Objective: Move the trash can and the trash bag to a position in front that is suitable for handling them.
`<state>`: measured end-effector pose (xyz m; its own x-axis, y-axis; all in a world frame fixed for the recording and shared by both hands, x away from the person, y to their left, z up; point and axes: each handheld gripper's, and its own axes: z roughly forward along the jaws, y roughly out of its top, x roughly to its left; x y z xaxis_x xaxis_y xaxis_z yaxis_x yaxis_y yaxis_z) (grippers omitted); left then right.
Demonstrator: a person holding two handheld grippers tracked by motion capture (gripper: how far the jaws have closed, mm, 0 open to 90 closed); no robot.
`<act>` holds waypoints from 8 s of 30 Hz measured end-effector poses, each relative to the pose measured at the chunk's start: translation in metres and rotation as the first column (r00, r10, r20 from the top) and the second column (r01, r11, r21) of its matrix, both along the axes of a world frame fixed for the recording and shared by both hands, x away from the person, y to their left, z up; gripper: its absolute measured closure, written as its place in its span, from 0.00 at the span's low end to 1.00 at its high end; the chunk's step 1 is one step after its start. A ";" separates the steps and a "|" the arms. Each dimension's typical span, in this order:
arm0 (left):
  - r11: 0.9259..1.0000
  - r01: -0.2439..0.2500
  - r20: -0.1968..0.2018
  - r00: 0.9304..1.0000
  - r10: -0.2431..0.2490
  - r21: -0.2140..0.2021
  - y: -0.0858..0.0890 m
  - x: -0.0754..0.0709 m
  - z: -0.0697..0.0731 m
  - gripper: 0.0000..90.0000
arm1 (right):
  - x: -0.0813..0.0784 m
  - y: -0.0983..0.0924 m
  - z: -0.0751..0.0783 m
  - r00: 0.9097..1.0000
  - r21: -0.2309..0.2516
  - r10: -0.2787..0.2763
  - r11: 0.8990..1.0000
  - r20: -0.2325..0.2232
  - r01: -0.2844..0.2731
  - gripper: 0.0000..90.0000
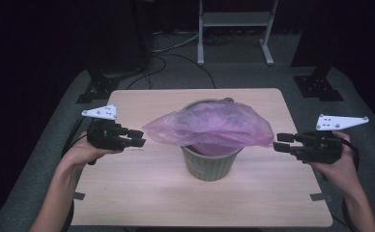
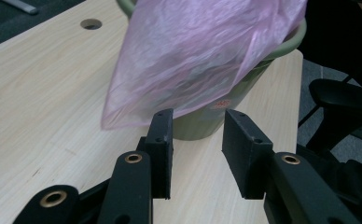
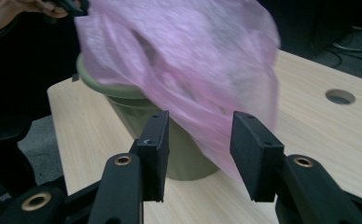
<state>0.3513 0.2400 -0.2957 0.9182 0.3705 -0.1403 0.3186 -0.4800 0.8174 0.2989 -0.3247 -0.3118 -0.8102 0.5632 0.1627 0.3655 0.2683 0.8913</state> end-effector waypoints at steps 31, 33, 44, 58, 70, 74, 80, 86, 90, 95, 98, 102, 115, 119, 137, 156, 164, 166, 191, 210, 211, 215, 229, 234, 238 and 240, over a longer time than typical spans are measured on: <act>0.981 0.091 0.095 0.990 -0.108 0.170 -0.075 0.010 -0.013 0.63 | 0.013 0.061 0.000 0.988 -0.155 0.146 0.978 0.049 -0.137 0.59; 0.979 0.091 0.105 0.988 -0.112 0.184 -0.078 0.012 -0.014 0.76 | 0.015 0.062 -0.002 0.988 -0.160 0.144 0.978 0.048 -0.135 0.62; 0.978 0.148 0.073 0.984 -0.160 0.147 -0.067 0.000 -0.015 1.00 | 0.009 0.068 -0.002 0.987 -0.175 0.155 0.971 -0.045 -0.160 1.00; 0.973 0.202 -0.016 0.979 -0.202 0.115 -0.058 -0.011 -0.050 1.00 | -0.003 0.073 -0.029 0.964 -0.189 0.222 0.951 -0.144 -0.247 1.00; 0.974 0.181 -0.056 0.983 -0.174 0.138 -0.058 -0.006 -0.070 0.84 | 0.002 0.070 -0.056 0.958 -0.164 0.217 0.955 -0.186 -0.248 0.86; 0.973 0.186 -0.043 0.982 -0.181 0.134 -0.051 -0.015 -0.062 0.71 | -0.008 0.062 -0.046 0.964 -0.150 0.217 0.959 -0.154 -0.240 0.79; 0.975 0.186 -0.031 0.982 -0.184 0.118 -0.037 -0.032 -0.051 0.59 | -0.022 0.052 -0.029 0.972 -0.141 0.208 0.965 -0.109 -0.222 0.72; 0.983 0.147 0.049 0.987 -0.153 0.114 -0.028 -0.044 -0.022 0.54 | -0.031 0.044 -0.001 0.989 -0.153 0.147 0.977 -0.001 -0.146 0.66; 0.982 0.143 0.086 0.984 -0.154 0.122 -0.031 -0.046 -0.006 0.53 | -0.028 0.044 0.013 0.991 -0.160 0.118 0.981 0.060 -0.107 0.60; 0.982 0.143 0.109 0.981 -0.157 0.127 -0.033 -0.044 0.004 0.53 | -0.020 0.046 0.017 0.991 -0.166 0.117 0.981 0.070 -0.104 0.57; 0.980 0.137 0.117 0.981 -0.155 0.146 -0.035 -0.039 0.008 0.52 | -0.013 0.049 0.019 0.990 -0.189 0.117 0.977 0.076 -0.101 0.56; 0.975 0.126 0.128 0.980 -0.151 0.180 -0.041 -0.030 0.007 0.49 | -0.004 0.052 0.020 0.988 -0.199 0.125 0.974 0.094 -0.105 0.51; 0.965 0.095 0.170 0.976 -0.139 0.246 -0.064 0.005 -0.001 0.75 | 0.025 0.067 0.017 0.991 -0.254 0.125 0.961 0.052 -0.108 0.80; 0.964 0.110 0.164 0.975 -0.153 0.242 -0.067 0.009 0.000 0.97 | 0.033 0.069 0.023 0.993 -0.251 0.117 0.961 -0.010 -0.116 0.96; 0.943 0.130 0.179 0.965 -0.191 0.305 -0.060 -0.019 -0.003 0.39 | 0.028 0.076 0.026 0.991 -0.246 0.133 0.960 -0.016 -0.133 0.98; 0.965 0.028 0.252 0.963 -0.096 0.262 -0.072 0.004 0.006 1.00 | 0.041 0.065 0.032 0.997 -0.189 0.083 0.979 -0.004 -0.083 0.99; 0.982 -0.028 0.224 0.974 -0.015 0.185 -0.070 0.032 0.011 1.00 | 0.067 0.064 0.028 0.999 -0.181 0.014 0.983 -0.036 -0.021 1.00; 0.985 -0.045 0.212 0.977 0.009 0.164 -0.069 0.041 0.011 1.00 | 0.074 0.064 0.027 0.999 -0.177 -0.002 0.984 -0.041 -0.005 1.00; 0.982 -0.060 0.133 0.990 0.036 0.180 -0.091 0.076 -0.017 1.00 | 0.104 0.071 -0.003 0.990 -0.140 -0.075 0.988 -0.123 0.058 1.00; 0.971 0.075 0.098 0.990 -0.099 0.229 -0.087 0.038 -0.022 1.00 | 0.072 0.092 -0.003 0.986 -0.182 0.091 0.976 -0.139 -0.116 1.00; 0.970 0.072 0.102 0.990 -0.098 0.233 -0.087 0.036 -0.022 1.00 | 0.069 0.093 -0.003 0.985 -0.193 0.102 0.973 -0.139 -0.128 1.00; 0.968 0.022 0.114 0.992 -0.051 0.248 -0.083 0.038 -0.021 1.00 | 0.068 0.091 0.004 0.988 -0.216 0.084 0.970 -0.129 -0.110 1.00; 0.959 -0.015 0.045 0.999 0.003 0.282 -0.087 0.055 -0.052 1.00 | 0.091 0.092 -0.037 0.973 -0.217 0.000 0.975 -0.229 -0.051 1.00; 0.951 -0.038 0.019 0.999 0.034 0.306 -0.085 0.061 -0.064 1.00 | 0.092 0.097 -0.044 0.967 -0.256 -0.005 0.965 -0.255 -0.062 1.00; 0.936 -0.046 0.004 0.999 0.048 0.348 -0.080 0.062 -0.074 1.00 | 0.091 0.097 -0.049 0.966 -0.282 -0.016 0.957 -0.258 -0.060 1.00; 0.946 -0.041 -0.012 0.999 0.048 0.321 -0.073 0.060 -0.077 1.00 | 0.090 0.093 -0.055 0.964 -0.286 -0.023 0.956 -0.266 -0.056 1.00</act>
